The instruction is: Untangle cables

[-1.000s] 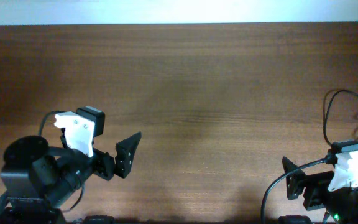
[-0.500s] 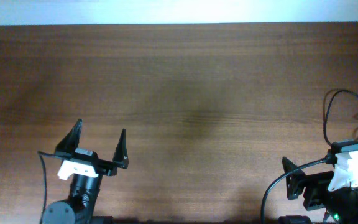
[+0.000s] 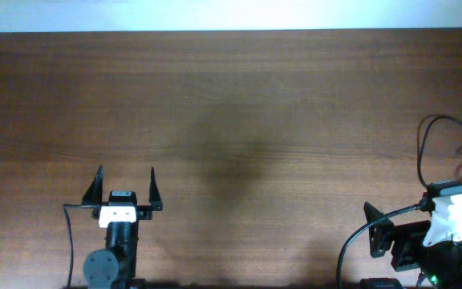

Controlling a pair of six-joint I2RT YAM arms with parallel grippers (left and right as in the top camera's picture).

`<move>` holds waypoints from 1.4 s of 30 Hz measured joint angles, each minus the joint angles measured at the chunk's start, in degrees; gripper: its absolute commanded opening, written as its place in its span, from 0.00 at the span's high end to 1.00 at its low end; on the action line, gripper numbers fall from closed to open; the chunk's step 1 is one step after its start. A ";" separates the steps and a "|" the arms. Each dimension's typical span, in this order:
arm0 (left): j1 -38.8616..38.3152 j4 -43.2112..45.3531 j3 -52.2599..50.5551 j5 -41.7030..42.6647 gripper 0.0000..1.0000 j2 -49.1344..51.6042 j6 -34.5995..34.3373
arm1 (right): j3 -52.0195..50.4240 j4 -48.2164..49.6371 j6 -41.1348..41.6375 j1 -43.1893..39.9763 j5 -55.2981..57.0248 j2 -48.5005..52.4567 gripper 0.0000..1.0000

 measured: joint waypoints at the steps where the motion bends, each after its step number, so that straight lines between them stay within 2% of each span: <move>1: 0.00 -2.10 -0.20 -0.44 0.01 -0.07 -0.07 | 0.00 0.00 -0.02 0.00 0.00 0.00 0.01; 5: 0.00 -10.91 -0.96 -1.25 0.01 -0.11 -0.04 | 0.00 -0.02 -0.02 0.00 0.02 0.00 0.01; 30: 0.00 -10.93 -0.96 -1.46 0.01 -0.11 -0.04 | -0.11 -0.61 -0.13 1.18 1.95 -0.66 0.01; 34: 0.00 -10.93 -0.96 -1.46 0.01 -0.11 -0.04 | -8.44 12.50 -0.28 2.75 3.91 -6.97 0.01; 38: 0.00 -10.95 -0.94 -1.44 0.01 -0.11 -0.02 | -28.28 29.81 -0.28 2.93 4.50 -15.41 0.01; 42: 0.00 -10.95 -0.94 -1.44 0.01 -0.11 -0.02 | -51.32 56.02 -0.04 2.97 2.89 -24.44 0.01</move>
